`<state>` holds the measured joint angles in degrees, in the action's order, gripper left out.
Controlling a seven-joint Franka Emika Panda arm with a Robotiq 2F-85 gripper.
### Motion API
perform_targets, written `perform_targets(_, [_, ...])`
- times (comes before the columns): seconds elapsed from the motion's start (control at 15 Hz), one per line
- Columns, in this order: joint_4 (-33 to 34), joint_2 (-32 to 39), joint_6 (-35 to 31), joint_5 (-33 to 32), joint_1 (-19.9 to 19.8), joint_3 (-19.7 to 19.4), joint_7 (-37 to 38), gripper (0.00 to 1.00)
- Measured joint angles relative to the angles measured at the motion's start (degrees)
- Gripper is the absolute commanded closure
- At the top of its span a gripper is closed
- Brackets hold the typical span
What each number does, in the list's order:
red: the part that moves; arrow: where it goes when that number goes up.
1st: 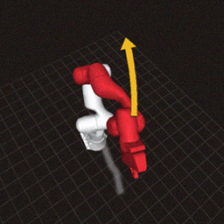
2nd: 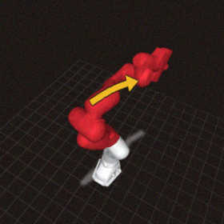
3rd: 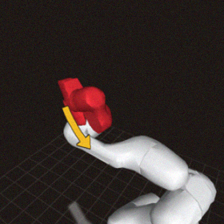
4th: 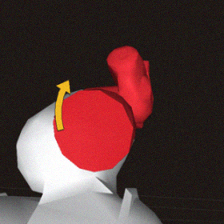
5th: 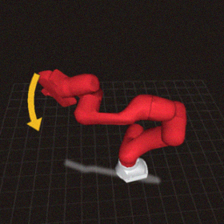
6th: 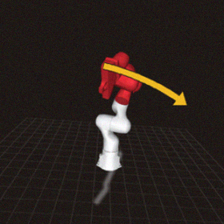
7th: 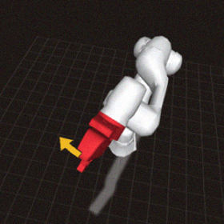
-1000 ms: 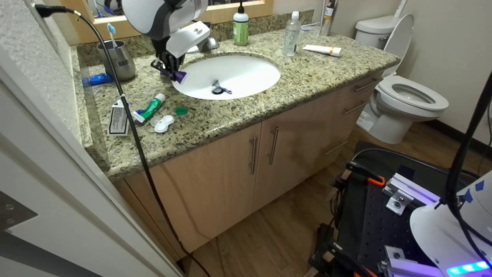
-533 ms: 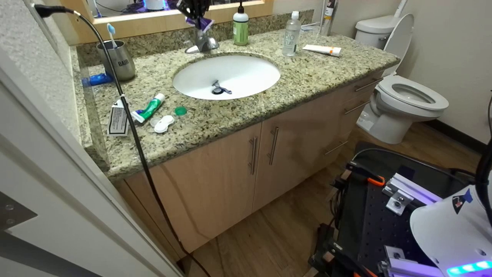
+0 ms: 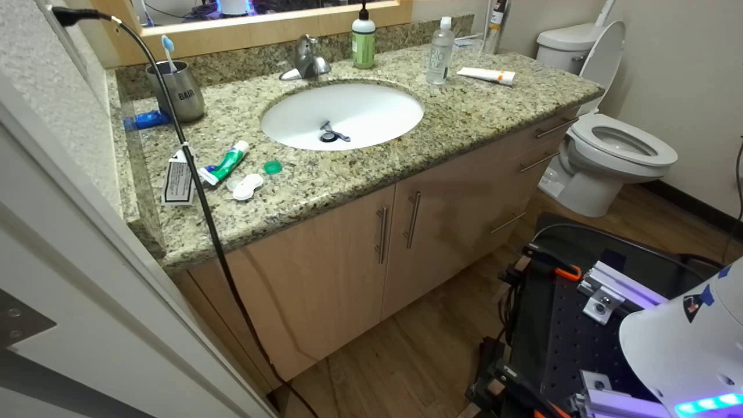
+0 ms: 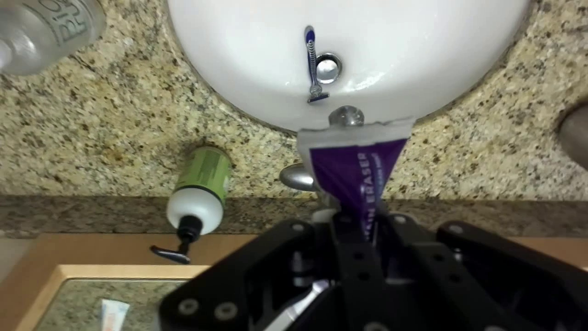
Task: Move the purple toothpaste to the right side of the countertop
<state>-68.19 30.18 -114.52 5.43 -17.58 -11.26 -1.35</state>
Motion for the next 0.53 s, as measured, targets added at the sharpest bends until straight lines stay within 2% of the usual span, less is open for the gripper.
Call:
perform_targets(0.33, [0.2, -1.1, 3.1, 9.6, -10.3, -2.3, 1.3, 0.98])
perform_targets(0.53, [0.2, 0.8, 2.7, 12.6, -14.8, -3.9, 4.9, 0.98])
